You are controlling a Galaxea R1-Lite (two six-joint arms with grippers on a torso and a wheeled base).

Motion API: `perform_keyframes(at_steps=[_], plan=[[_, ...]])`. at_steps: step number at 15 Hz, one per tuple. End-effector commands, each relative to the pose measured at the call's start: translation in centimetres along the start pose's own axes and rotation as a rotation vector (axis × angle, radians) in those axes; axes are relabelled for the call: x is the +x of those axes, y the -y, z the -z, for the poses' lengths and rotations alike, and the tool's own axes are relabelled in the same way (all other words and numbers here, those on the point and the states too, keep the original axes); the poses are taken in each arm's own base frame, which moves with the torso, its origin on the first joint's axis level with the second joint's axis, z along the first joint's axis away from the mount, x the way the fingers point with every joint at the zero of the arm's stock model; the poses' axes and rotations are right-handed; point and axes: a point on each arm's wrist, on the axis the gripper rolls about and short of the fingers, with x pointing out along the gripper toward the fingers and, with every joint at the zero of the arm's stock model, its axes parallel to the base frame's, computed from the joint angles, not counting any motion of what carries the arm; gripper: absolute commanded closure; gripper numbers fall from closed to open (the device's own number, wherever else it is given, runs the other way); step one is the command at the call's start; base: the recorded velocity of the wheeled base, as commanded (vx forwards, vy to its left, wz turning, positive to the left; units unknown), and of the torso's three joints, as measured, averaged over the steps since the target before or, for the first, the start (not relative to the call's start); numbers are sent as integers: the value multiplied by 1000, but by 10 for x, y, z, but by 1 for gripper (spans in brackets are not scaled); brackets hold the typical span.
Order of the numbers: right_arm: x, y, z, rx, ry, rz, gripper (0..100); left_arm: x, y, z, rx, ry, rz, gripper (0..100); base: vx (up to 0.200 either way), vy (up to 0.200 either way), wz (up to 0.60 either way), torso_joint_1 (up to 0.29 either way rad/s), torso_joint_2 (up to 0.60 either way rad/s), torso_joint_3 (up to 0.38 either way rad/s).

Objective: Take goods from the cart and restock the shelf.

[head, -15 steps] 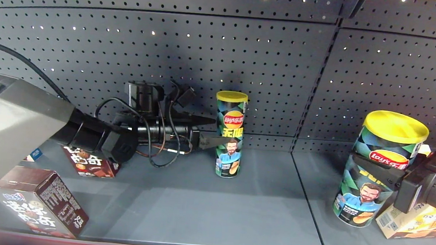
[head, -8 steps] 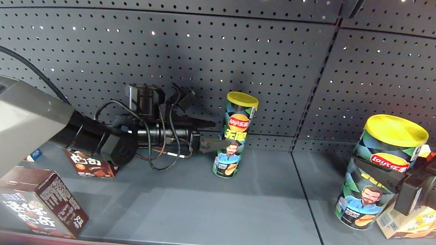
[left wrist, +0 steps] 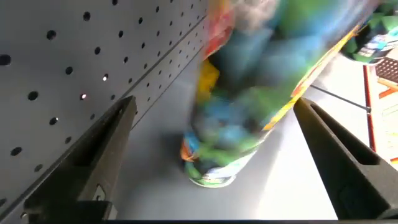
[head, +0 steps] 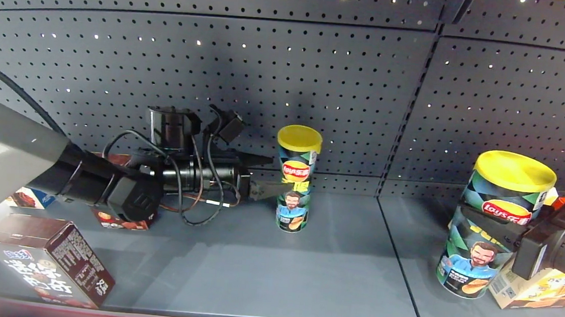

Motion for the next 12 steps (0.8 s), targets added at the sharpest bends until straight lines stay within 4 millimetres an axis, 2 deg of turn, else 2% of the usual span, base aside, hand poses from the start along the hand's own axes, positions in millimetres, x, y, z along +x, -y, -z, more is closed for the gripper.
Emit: perform_keyframes(at_steps=[1,5,12], plan=[[1,0,1,0,-5,0,100,-3,8,-7,12,10,9,0,0,0,0,0,0,0],[1,0,1,0,-6,0,100,8,15,-7,17,10,44,0,0,0,0,0,0,0],[0,2,5,4,-15,1,100,28,-4,2,21,17,90,0,0,0,0,0,0,0]])
